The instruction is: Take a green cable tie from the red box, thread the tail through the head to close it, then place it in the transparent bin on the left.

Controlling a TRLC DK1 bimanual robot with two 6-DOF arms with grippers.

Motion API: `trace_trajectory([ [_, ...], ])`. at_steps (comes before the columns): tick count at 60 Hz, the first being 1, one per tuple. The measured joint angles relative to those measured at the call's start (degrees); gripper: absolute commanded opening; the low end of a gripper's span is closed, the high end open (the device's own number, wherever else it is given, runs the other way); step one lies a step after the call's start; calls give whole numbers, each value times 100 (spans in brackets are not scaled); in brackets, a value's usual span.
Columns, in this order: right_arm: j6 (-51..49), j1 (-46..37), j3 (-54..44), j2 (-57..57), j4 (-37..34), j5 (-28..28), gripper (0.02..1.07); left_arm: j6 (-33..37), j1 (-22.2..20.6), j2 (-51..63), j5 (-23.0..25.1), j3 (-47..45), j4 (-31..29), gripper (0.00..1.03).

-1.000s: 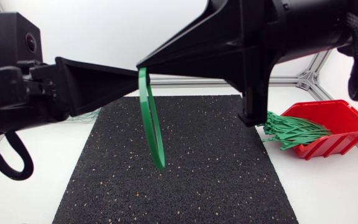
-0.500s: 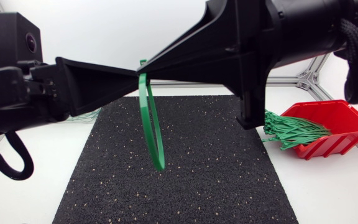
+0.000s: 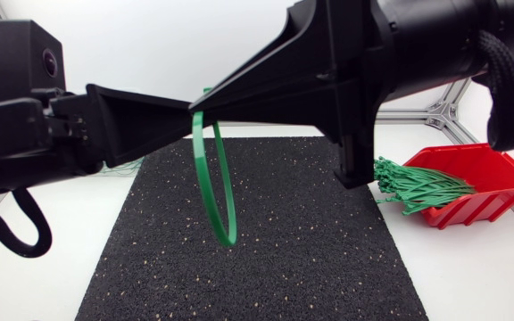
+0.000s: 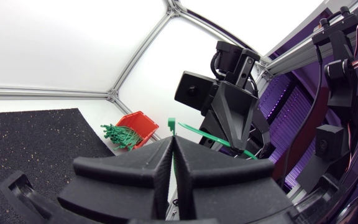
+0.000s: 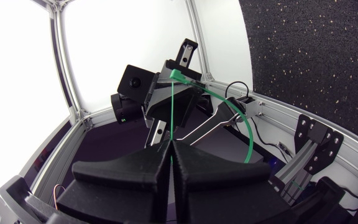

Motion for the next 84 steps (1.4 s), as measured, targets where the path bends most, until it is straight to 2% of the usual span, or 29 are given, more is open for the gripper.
trace_trajectory([
  [84,39,-81,-153,-120,155,17,8,61,-24,13,-24,0,-66,5],
])
